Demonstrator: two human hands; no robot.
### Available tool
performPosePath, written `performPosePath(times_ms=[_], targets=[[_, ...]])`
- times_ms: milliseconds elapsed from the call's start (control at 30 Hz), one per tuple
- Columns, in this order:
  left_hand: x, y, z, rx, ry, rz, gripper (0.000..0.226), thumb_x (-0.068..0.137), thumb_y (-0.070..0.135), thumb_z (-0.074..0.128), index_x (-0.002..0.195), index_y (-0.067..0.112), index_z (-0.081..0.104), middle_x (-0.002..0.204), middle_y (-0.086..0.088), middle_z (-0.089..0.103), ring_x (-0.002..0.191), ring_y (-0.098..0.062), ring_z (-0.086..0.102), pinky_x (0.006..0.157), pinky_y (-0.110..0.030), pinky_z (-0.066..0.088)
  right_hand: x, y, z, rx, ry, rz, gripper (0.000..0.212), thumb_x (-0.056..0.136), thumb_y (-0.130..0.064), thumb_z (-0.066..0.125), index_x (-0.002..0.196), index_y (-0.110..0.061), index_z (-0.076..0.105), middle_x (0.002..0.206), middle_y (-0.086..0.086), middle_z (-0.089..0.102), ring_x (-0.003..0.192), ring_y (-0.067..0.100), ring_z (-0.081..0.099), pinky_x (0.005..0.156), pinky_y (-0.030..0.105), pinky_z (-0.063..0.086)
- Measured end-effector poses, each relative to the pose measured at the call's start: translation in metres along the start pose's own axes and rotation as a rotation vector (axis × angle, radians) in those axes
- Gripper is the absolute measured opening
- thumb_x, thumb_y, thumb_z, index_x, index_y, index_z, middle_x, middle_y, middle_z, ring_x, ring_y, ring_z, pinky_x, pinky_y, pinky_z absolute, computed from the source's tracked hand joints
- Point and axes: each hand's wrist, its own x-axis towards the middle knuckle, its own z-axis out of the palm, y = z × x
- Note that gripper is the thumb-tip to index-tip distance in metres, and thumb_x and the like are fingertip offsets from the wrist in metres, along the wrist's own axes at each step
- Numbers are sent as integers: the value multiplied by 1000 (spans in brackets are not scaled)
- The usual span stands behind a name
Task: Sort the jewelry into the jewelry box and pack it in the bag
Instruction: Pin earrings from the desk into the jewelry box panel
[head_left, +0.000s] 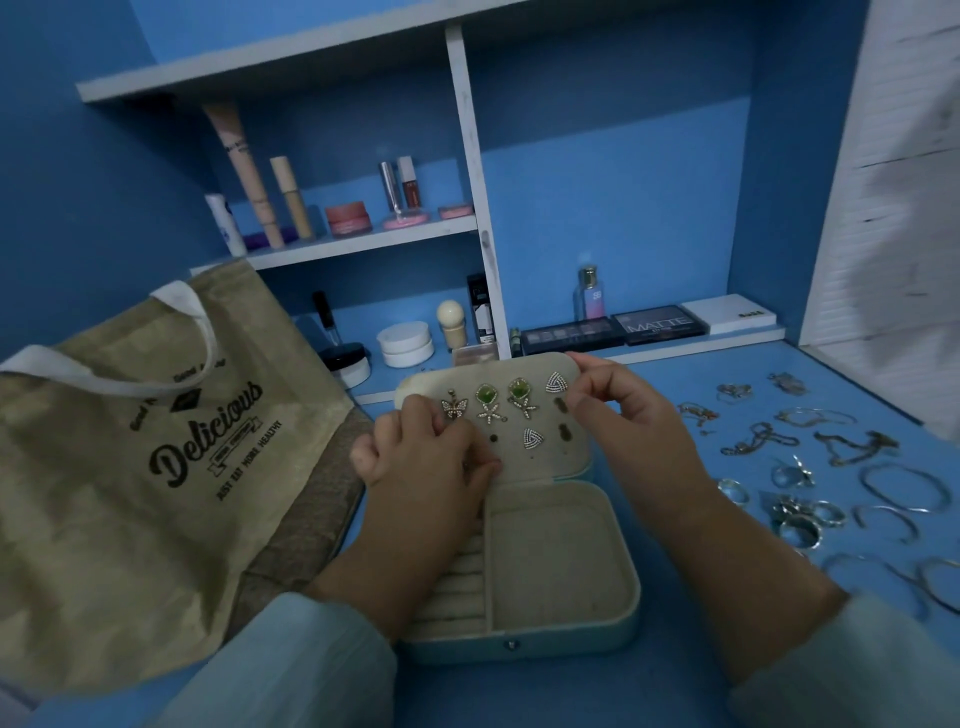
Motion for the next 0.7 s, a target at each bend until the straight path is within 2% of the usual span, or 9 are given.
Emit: performPosePath(times_ms=[100, 200, 300, 367, 433, 500, 567, 633, 700], targets=[[2, 0, 3, 35, 87, 30, 45, 52, 44, 84, 82, 23, 57, 98, -4, 44, 84, -27, 46, 73, -47, 42, 1, 4, -1, -27, -7, -11, 31, 84, -6, 57, 60, -26, 58, 121, -11, 59, 110, 5, 55, 79, 14, 45], [4, -2, 2, 34, 173, 69, 75, 52, 45, 82, 113, 22, 46, 119, -7, 34, 104, -30, 41, 78, -60, 42, 2, 6, -1, -44, -7, 1, 33, 83, -8, 58, 58, -29, 60, 120, -12, 59, 112, 7, 54, 87, 25, 45], [12, -7, 0, 122, 149, 68, 106, 49, 56, 75, 137, 16, 30, 137, -14, 35, 123, -32, 35, 92, -64, 33, 1, 3, 0, -55, -10, -19, 31, 85, -4, 56, 61, -25, 57, 119, -9, 60, 103, 3, 57, 80, 18, 48], [17, -9, 1, 171, 123, 71, 118, 42, 61, 77, 138, 10, 31, 127, -14, 52, 120, -30, 48, 93, -64, 32, 0, -1, 0, -40, -2, -7, 25, 86, -2, 55, 66, -17, 55, 116, -8, 61, 88, -4, 58, 67, 10, 48], [19, -11, 1, 185, 128, 83, 116, 41, 63, 76, 135, 8, 37, 112, -11, 60, 110, -27, 52, 93, -64, 31, 0, -3, -1, 17, 13, 35, 22, 87, -2, 54, 68, -15, 54, 107, -8, 64, 79, -6, 60, 62, 9, 48], [17, -13, 1, 170, 166, 101, 108, 42, 64, 75, 129, 10, 41, 105, -10, 58, 104, -22, 41, 94, -63, 30, -2, -7, -1, 76, 29, 77, 21, 87, -2, 53, 69, -14, 55, 94, -5, 66, 71, -2, 60, 61, 13, 48], [13, -13, 0, 138, 230, 126, 97, 43, 60, 78, 121, 12, 45, 103, -11, 57, 101, -22, 37, 93, -63, 32, -3, -14, -1, 101, 48, 90, 22, 88, -1, 51, 70, -13, 55, 88, -6, 66, 65, -6, 58, 57, 9, 45], [6, -12, 0, 101, 287, 152, 82, 50, 57, 74, 113, 13, 45, 105, -10, 51, 99, -23, 37, 93, -58, 37, -1, -22, -3, 63, 72, 93, 22, 89, -5, 51, 71, -16, 57, 93, -6, 68, 67, -7, 57, 58, 7, 43], [-3, -13, 0, 77, 311, 174, 66, 64, 57, 62, 109, 13, 43, 109, -8, 39, 98, -25, 37, 91, -49, 32, 6, -27, -8, -16, 94, 133, 21, 87, -8, 53, 70, -20, 58, 90, 1, 69, 73, 7, 56, 65, 18, 44]])
